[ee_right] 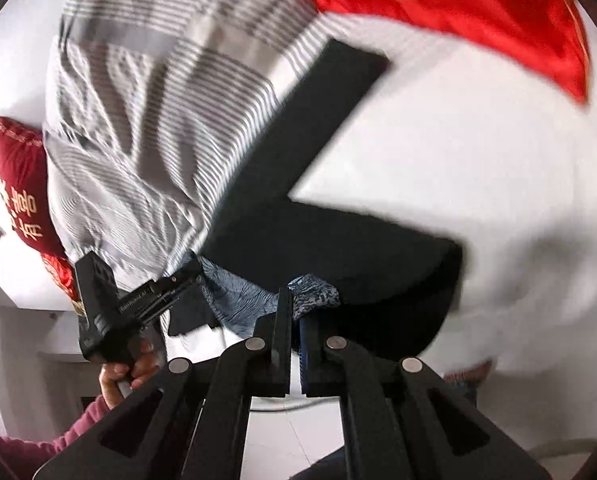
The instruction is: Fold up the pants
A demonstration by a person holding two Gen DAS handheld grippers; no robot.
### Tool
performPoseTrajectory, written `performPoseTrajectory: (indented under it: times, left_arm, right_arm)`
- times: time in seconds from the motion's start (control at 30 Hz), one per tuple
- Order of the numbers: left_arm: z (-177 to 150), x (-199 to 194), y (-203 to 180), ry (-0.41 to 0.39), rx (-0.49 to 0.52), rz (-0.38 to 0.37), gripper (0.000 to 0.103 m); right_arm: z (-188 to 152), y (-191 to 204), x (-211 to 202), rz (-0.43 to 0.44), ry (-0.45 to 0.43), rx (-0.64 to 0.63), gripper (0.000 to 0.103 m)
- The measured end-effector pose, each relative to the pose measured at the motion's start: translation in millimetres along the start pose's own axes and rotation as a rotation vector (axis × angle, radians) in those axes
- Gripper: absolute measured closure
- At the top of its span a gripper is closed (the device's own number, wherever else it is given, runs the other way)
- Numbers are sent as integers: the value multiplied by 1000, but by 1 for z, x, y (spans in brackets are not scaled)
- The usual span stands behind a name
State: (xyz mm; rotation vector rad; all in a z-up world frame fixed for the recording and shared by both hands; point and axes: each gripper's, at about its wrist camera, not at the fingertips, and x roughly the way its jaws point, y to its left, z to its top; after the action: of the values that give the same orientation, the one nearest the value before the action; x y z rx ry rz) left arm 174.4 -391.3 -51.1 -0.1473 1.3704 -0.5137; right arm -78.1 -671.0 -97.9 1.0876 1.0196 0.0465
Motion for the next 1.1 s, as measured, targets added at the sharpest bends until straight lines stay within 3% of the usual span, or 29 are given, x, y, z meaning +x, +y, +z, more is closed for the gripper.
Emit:
performPoseTrajectory:
  times: [0.27,0.53,0.77,0.93,1.1]
  left_arm:
    - [73,3,-14,-63,36,21,79]
    - [124,38,-16,-37,66,29,79]
    - [136,54,-17,-27,129,88,79]
    - [134,56,-8,-36,89,167,79]
    - [119,70,-4,6,53,235,79]
  right_arm:
    - [94,40,-3,-33,-76,-102,100]
    - [184,58,46,-204,-56,-170,101]
    - [225,44,91,-249,-4,-139,101]
    - [257,25,123,-252,70,-130,101]
    - [272,16,160,-380,218,-187,99]
